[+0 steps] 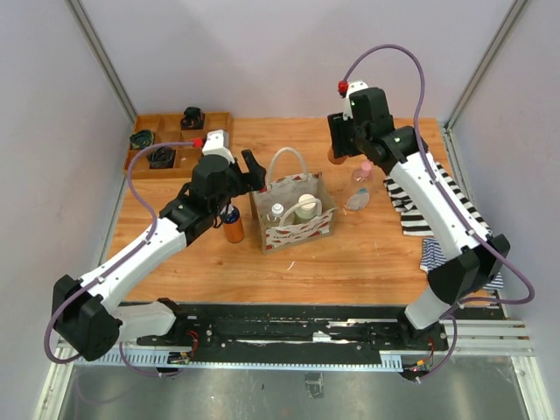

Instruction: Take the personal care products out of the canvas bag

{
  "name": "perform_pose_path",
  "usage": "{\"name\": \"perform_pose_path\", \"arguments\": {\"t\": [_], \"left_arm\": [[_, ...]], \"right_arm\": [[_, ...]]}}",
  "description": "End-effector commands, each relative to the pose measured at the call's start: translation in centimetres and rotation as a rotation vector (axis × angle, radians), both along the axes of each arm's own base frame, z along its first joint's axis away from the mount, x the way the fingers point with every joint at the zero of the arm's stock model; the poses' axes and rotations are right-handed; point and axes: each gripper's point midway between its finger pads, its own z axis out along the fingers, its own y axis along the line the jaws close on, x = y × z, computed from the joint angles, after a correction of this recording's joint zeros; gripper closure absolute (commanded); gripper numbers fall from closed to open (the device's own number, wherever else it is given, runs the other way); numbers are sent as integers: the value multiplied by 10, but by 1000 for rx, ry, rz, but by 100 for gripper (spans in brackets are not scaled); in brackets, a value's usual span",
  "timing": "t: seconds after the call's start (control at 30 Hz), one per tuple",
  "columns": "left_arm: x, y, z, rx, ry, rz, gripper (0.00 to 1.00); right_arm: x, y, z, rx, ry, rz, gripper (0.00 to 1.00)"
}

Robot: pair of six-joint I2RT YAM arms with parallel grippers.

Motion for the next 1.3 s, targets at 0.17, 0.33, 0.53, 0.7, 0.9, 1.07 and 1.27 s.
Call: {"name": "perform_pose_path", "arguments": {"t": [0.17, 0.33, 0.53, 0.7, 0.9, 1.07, 1.27], "left_arm": [[-1, -66, 19, 18, -80, -326, 9], [0, -85, -3, 37, -1, -397, 11], [-19, -104, -22, 67, 47, -474, 11], [-32, -105, -35, 95, 126, -474, 15], [-44, -99, -49, 161, 263, -454, 17], [-52, -100, -51, 179, 304, -478, 17], [-53, -119, -47, 152, 262, -564, 18]], "right_arm": [[82, -8, -28, 33, 7, -94, 72], [112, -4, -72, -35, 92, -97, 72], [128, -7, -112, -75, 191, -102, 68], [128, -12, -140, -83, 256, -115, 66], [128, -13, -168, -87, 335, -111, 57], [125, -15, -179, -102, 364, -116, 17], [123, -18, -150, -98, 291, -122, 1]]}}
